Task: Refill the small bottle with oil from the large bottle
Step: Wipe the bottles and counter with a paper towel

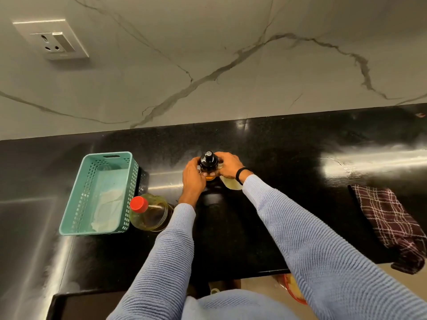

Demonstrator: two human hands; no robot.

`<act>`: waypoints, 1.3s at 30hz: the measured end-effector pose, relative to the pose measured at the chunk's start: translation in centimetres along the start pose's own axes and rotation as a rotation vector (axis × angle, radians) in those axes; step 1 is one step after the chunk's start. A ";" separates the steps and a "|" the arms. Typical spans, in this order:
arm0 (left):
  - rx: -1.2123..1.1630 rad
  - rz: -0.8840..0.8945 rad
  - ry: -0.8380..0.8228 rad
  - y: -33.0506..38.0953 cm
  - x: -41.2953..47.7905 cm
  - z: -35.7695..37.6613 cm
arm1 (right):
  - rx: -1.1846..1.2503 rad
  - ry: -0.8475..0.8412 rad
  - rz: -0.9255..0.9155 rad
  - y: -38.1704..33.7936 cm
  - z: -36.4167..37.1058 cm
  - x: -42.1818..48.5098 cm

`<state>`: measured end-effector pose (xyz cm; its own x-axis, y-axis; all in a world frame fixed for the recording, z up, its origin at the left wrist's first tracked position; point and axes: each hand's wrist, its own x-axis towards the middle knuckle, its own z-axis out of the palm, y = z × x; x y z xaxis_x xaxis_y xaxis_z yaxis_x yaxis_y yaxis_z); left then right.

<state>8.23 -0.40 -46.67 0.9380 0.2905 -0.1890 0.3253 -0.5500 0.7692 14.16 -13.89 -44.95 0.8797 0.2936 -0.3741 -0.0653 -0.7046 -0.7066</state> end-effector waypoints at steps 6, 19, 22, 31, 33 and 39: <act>-0.007 -0.019 -0.009 0.0 0.5 0.2 | -0.008 0.004 -0.002 0.5 0.3 1.0; -0.008 -0.065 0.026 -0.4 -2.5 0.1 | -0.114 0.113 0.086 3.5 0.3 -1.8; -0.035 -0.029 -0.089 -0.7 -6.5 -0.4 | -0.081 0.277 0.105 5.4 -0.2 -5.1; -0.035 -0.072 -0.231 -5.5 -15.0 -2.2 | -0.446 0.285 -0.275 8.2 6.7 -11.8; -0.030 -0.101 -0.219 -6.3 -15.8 -2.2 | -0.474 0.215 -0.323 8.5 9.1 -13.5; -0.031 -0.141 -0.204 -6.9 -17.8 -2.1 | -0.435 0.414 -0.160 11.1 10.7 -14.2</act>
<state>-10.92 -0.14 -47.35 0.8892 0.1974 -0.4127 0.4542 -0.4899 0.7441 -4.07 -18.94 -53.92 0.9780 0.2041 0.0422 0.2040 -0.8968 -0.3926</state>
